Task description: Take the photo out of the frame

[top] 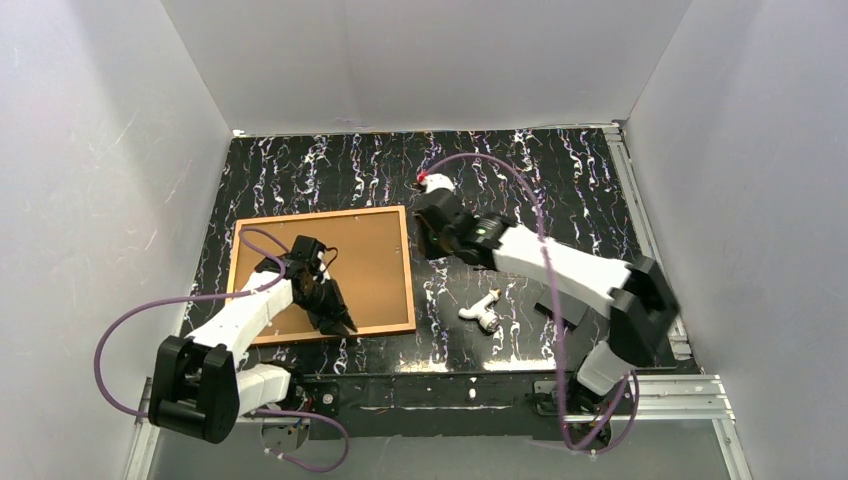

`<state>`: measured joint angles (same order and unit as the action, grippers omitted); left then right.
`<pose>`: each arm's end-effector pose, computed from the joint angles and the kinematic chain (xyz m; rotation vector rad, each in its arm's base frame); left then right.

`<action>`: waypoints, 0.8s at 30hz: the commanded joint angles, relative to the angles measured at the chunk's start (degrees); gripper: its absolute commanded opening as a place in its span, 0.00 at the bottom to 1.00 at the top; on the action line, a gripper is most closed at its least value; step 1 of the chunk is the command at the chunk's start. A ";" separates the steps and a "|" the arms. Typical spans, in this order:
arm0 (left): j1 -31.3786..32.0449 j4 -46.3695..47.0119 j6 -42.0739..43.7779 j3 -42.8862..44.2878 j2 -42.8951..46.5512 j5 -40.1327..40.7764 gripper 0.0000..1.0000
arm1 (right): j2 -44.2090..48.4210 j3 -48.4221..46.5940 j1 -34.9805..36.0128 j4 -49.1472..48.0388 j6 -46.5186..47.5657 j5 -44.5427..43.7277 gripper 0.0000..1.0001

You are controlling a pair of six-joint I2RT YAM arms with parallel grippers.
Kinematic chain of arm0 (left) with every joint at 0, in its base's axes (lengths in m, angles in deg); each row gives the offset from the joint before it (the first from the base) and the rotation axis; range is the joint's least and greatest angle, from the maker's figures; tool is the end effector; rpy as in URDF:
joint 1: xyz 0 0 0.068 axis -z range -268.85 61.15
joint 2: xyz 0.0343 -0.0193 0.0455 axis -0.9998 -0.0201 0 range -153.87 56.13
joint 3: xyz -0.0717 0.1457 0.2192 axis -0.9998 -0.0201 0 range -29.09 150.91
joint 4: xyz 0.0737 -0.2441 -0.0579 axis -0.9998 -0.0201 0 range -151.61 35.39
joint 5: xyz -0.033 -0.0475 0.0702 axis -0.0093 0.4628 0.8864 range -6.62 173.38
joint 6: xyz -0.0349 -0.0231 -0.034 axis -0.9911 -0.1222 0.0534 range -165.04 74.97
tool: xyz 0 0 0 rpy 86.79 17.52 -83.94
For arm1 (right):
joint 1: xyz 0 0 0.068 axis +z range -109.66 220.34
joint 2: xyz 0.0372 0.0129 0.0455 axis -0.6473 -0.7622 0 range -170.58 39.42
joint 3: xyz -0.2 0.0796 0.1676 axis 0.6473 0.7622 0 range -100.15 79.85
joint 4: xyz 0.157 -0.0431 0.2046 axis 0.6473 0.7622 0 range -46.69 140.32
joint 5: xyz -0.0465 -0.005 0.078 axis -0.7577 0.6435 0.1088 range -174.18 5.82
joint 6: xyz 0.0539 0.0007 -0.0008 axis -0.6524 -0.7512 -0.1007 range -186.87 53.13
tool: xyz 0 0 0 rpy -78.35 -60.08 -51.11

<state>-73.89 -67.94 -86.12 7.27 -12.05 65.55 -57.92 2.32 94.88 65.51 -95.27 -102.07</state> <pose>0.2270 -0.0719 0.2040 -0.4020 2.4389 -0.8198 0.2321 0.3070 0.2766 -0.3614 2.2651 0.4050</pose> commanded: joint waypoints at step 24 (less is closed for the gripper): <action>20.81 3.35 45.50 -0.54 19.99 2.29 0.78 | 55.47 31.14 -1.81 18.82 -8.48 4.68 0.01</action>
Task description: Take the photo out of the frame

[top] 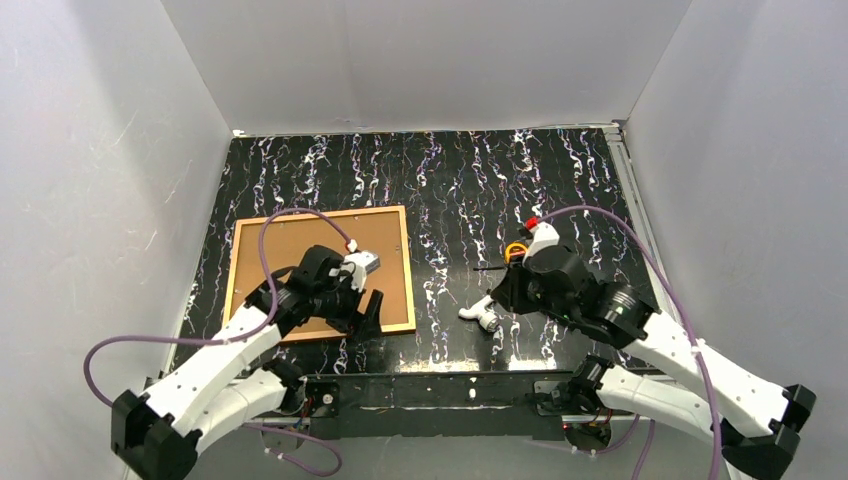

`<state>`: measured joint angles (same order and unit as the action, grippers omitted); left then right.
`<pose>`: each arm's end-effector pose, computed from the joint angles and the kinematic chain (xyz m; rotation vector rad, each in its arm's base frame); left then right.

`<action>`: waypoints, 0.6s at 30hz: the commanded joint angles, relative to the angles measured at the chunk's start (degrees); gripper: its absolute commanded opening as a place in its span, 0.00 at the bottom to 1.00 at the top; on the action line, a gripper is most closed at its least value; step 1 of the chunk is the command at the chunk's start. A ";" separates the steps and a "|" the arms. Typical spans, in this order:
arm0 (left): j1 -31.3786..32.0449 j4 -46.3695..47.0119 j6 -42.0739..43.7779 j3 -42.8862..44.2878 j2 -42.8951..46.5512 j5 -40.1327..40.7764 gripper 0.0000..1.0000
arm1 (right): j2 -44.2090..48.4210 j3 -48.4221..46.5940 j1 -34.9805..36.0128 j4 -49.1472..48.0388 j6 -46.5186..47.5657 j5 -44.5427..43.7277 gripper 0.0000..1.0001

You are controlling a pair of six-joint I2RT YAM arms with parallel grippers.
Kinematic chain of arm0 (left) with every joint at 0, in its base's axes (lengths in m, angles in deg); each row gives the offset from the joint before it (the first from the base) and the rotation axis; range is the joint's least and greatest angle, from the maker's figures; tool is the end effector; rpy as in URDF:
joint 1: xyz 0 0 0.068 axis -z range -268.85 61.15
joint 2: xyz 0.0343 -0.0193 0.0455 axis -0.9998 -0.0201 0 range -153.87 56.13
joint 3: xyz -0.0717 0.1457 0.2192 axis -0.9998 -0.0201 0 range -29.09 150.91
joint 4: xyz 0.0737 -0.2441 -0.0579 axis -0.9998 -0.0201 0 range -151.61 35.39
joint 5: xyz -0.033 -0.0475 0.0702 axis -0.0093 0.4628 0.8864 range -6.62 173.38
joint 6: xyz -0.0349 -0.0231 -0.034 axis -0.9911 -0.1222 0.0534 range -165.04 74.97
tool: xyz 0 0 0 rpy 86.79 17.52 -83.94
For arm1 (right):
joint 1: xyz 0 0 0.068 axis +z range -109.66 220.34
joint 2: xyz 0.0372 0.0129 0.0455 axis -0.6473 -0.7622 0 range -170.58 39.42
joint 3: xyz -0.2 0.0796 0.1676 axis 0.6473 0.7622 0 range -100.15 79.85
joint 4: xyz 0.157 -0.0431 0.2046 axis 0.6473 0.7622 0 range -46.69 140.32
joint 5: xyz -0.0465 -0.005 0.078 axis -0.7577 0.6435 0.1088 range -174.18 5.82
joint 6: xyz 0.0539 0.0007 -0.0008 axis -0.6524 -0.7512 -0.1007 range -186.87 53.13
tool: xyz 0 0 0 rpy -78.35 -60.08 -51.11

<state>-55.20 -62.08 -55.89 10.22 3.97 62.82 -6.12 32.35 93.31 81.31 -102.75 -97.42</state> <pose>0.1687 -0.1273 0.2888 0.6374 1.8949 -0.8557 0.1064 0.1274 0.3064 -0.2026 2.2405 0.6145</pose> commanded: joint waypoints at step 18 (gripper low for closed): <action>10.04 -8.80 28.89 -1.04 -11.45 9.12 0.83 | 16.09 3.81 -0.32 7.19 -2.58 -2.50 0.01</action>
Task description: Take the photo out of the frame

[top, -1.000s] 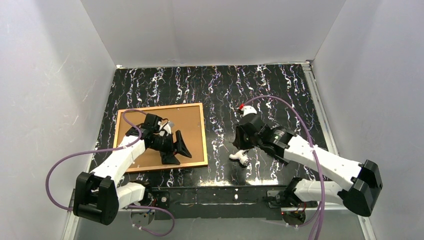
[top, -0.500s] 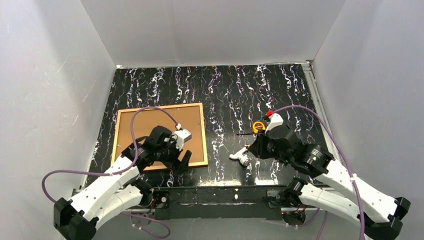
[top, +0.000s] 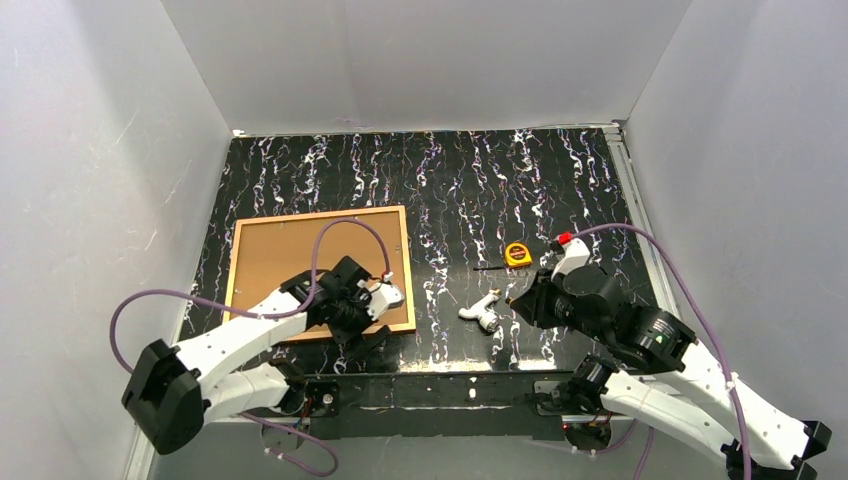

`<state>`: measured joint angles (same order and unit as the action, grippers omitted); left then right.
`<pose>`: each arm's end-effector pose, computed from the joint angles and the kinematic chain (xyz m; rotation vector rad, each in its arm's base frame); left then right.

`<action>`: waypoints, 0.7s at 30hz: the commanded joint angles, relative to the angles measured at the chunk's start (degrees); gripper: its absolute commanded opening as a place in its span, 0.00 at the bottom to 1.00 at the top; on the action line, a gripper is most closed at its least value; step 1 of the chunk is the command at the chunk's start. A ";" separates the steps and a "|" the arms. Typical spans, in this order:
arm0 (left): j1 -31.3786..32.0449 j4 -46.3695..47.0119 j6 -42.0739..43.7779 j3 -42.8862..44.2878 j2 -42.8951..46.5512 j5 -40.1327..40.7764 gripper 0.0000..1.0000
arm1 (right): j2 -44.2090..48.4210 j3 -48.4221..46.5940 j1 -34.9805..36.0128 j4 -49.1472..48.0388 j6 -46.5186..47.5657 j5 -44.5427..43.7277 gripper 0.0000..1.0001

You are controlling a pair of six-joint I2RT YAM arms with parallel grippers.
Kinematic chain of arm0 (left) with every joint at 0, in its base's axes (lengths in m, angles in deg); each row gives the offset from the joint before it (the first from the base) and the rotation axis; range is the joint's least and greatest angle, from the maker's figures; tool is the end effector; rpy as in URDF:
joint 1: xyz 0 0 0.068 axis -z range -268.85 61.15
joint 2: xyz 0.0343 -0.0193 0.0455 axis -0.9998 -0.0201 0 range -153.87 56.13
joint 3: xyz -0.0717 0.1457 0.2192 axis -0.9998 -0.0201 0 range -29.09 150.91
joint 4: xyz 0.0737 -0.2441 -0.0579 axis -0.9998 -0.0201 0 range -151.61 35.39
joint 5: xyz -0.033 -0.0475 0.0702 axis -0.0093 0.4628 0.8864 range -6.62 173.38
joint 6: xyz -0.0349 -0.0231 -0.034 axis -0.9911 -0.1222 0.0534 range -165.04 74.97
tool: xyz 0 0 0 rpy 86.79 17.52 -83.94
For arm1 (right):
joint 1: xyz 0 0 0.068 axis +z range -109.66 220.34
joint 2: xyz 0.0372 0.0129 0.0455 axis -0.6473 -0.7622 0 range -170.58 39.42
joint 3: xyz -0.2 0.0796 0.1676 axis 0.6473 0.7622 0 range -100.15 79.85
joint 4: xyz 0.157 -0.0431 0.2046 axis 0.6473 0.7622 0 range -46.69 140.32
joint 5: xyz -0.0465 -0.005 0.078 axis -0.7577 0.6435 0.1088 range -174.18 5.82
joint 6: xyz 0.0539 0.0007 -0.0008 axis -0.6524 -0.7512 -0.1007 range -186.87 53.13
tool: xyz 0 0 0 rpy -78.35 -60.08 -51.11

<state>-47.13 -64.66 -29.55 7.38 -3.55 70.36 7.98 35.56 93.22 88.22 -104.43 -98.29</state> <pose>0.1637 -0.1567 0.2405 1.1584 1.8446 -0.5080 0.0747 0.0843 0.3066 -0.1428 2.1817 0.6674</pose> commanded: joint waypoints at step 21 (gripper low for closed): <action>14.03 -1.69 -0.14 8.69 -20.94 22.70 0.56 | 4.00 1.53 -0.24 1.41 -2.22 -2.15 0.01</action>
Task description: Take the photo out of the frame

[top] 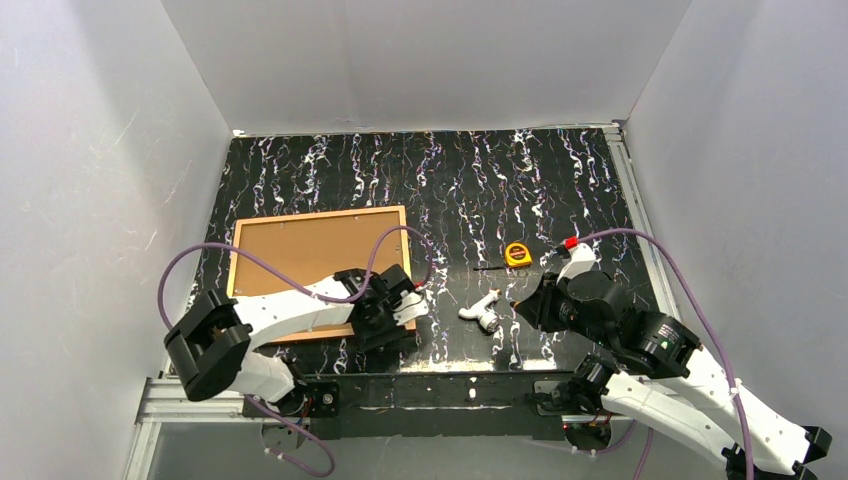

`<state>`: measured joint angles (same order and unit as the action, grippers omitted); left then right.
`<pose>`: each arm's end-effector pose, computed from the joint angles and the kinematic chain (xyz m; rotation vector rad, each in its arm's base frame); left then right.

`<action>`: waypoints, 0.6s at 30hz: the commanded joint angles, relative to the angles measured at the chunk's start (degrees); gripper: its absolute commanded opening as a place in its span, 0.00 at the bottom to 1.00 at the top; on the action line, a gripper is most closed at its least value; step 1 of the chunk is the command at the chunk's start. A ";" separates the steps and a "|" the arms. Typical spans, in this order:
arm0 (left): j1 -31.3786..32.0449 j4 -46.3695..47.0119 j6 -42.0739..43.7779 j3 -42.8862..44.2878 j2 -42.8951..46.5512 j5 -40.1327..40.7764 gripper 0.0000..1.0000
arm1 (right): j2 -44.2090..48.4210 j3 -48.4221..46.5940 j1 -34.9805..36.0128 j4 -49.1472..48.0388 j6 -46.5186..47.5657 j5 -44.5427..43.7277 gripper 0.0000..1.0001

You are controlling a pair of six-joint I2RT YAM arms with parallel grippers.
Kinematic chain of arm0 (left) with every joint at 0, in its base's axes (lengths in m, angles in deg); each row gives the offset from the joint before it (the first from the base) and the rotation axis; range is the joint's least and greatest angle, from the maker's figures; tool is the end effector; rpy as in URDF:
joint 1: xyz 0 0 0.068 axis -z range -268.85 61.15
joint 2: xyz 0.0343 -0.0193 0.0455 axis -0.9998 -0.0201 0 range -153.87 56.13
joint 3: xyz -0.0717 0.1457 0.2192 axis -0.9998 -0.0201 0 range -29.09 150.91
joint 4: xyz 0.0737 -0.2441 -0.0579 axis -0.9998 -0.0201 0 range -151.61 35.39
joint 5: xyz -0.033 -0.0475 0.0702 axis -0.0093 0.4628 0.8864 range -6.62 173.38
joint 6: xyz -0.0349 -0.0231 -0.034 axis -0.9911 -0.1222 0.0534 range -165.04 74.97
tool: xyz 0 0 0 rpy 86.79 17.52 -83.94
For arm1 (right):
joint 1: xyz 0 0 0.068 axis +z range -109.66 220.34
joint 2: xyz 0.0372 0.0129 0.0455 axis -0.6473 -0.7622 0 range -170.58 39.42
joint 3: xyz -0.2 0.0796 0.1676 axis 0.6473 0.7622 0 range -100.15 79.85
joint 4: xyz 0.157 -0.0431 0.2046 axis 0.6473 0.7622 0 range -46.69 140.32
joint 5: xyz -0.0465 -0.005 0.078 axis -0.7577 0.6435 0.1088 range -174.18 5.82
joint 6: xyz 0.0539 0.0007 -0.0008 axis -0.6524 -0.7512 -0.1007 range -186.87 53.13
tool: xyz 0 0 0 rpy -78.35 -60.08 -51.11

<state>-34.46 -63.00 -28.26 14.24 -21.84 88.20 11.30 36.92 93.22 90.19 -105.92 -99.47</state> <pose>0.1659 -0.2265 0.2072 1.3209 1.9194 -0.2335 0.0682 0.0745 0.3011 -0.1016 2.1796 0.6633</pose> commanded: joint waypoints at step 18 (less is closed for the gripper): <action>6.69 -0.26 -15.58 13.34 -20.55 18.85 0.12 | 0.64 0.58 -0.24 -0.44 -1.63 -1.57 0.01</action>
<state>-27.55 -60.13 -37.68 23.14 -37.45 105.09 11.78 37.66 93.22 90.38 -106.71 -99.50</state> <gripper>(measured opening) 0.213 0.260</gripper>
